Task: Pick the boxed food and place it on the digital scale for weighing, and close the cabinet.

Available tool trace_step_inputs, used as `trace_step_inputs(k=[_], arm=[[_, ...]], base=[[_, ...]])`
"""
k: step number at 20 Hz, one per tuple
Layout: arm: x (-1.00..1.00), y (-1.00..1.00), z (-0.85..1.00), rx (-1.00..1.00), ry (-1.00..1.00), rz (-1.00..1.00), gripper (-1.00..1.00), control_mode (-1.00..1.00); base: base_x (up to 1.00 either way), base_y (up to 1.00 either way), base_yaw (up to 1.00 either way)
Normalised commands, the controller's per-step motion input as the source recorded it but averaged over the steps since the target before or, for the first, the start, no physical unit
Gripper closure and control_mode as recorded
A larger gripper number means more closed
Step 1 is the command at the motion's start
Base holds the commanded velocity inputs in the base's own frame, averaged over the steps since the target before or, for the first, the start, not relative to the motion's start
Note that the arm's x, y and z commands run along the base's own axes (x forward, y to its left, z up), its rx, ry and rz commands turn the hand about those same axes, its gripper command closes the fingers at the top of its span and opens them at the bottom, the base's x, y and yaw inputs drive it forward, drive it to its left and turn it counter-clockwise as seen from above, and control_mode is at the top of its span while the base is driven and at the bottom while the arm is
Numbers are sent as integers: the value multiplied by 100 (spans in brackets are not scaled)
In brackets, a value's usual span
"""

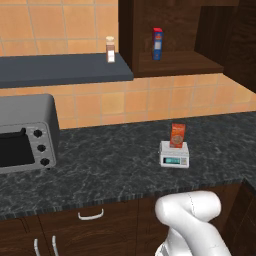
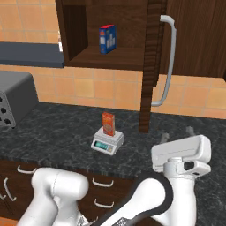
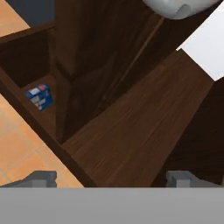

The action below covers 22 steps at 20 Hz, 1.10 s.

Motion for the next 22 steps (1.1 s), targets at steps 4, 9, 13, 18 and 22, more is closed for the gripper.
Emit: trace_step_inputs(k=[4,9,13,18,22], arm=[[1,-30,44,4,-9,2,-100,-100],[7,1,58,10,-18,8,-100,-100],[34,11,47,7,-18,6,-100,-100],[34,8,6,6,-12,6,-100,-100],[0,46,56,11,-16,11,-100,-100]], base=[[0,0,0],[0,0,0],[0,0,0],[0,0,0],[0,0,0]])
